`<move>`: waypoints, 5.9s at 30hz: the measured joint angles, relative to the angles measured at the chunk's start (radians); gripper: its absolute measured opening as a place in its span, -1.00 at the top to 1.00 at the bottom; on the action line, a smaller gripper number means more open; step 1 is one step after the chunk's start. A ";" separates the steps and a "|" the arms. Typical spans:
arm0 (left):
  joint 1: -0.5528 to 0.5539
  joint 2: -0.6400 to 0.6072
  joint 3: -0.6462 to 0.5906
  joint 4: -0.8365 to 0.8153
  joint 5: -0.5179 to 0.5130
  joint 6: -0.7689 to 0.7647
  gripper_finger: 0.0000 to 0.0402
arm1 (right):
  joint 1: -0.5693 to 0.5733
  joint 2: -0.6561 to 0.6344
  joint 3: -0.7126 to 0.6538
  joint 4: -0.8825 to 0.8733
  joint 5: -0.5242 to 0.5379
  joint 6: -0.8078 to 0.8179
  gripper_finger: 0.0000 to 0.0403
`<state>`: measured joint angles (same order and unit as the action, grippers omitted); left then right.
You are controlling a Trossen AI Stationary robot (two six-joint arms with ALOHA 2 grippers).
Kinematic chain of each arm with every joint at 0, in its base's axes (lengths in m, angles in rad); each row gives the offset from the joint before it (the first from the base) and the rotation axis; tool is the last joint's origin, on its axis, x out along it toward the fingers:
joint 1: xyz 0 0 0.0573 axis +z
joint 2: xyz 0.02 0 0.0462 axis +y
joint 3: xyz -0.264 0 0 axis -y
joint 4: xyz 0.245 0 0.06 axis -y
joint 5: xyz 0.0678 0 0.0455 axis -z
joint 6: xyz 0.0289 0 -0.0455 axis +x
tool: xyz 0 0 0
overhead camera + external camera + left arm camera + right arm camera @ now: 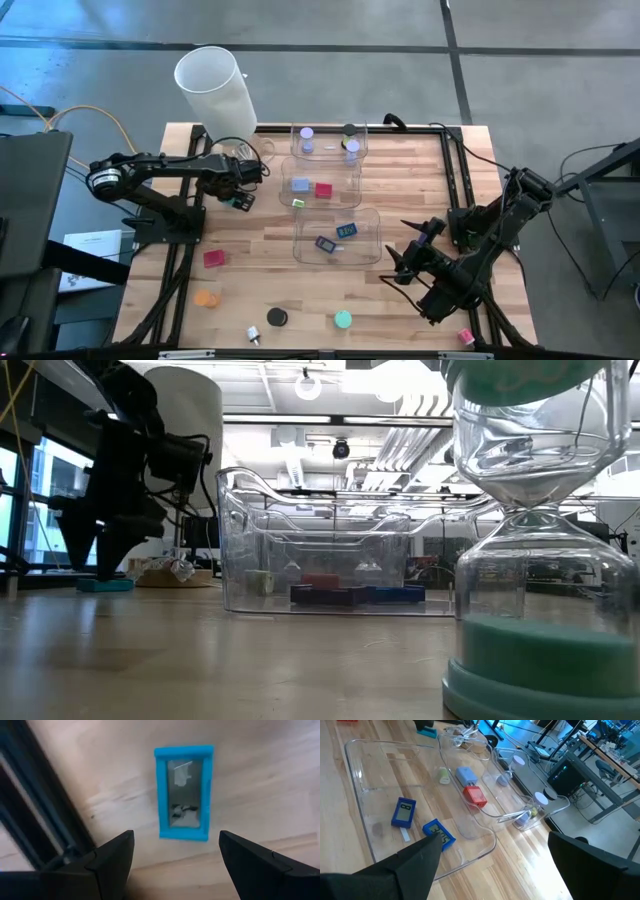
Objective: Pick & Place Office items
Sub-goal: Put the light blue digital timer into the bottom transparent bin
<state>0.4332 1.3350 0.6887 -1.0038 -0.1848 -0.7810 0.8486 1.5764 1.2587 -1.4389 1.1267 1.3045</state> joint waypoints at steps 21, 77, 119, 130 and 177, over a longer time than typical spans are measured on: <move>0.075 0.003 -0.005 0.135 0.006 0.033 -0.41 | 0.000 0.000 0.000 0.004 0.002 0.000 -0.76; -0.319 -0.134 0.264 -0.085 0.034 -0.111 0.38 | -0.040 0.000 -0.183 0.212 -0.003 -0.131 -0.76; -0.532 0.500 1.047 0.094 0.162 0.268 0.38 | -0.037 0.000 -0.182 0.221 -0.011 -0.132 -0.76; -0.503 0.620 1.046 0.015 0.177 0.346 0.38 | -0.037 0.000 -0.182 0.242 -0.029 -0.161 -0.76; -0.528 0.809 1.041 -0.092 0.071 0.389 -0.05 | -0.037 0.000 -0.182 0.263 -0.053 -0.187 -0.76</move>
<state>-0.0944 2.1441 1.7293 -1.0953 -0.1141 -0.3922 0.8116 1.5764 1.0763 -1.1761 1.0733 1.1179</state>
